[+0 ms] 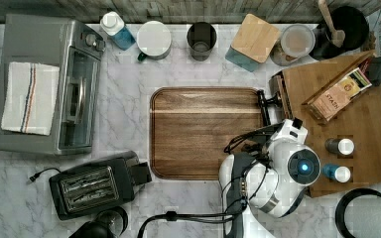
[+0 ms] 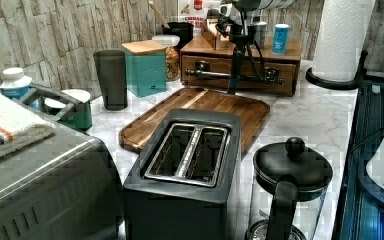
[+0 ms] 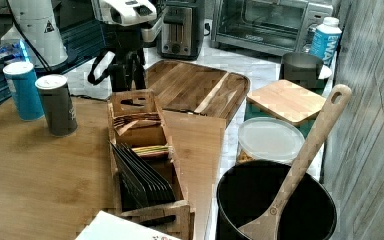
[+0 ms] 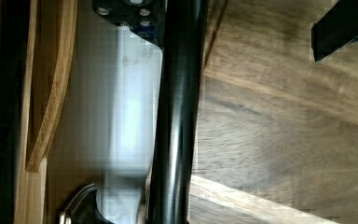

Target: Open the drawer.

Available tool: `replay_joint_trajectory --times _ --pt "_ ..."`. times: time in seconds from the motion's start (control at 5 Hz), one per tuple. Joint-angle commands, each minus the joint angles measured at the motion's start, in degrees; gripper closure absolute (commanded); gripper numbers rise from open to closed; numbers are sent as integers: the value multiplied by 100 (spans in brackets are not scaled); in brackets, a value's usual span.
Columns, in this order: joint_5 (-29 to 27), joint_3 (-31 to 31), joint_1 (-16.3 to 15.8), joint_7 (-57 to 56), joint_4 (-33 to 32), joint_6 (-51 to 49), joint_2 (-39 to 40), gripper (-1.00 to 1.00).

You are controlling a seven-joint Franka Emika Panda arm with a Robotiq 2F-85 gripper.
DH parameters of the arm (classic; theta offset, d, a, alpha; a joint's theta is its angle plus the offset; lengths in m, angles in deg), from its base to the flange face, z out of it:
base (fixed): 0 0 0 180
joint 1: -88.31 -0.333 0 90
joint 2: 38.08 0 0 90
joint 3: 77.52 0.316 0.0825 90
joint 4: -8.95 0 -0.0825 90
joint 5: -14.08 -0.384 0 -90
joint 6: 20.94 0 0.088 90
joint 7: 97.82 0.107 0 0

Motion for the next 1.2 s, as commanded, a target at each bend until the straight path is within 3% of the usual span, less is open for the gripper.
replay_joint_trajectory --times 0.2,0.8,1.0,1.2 --pt "-692 841 -1164 211 -720 276 -274 -100" --pt "-919 1672 -1762 882 -1208 180 -542 -100" --pt "-427 1811 -2017 1992 -1257 347 -555 -100" --pt "-294 1707 -2172 2286 -1282 117 -776 -100"
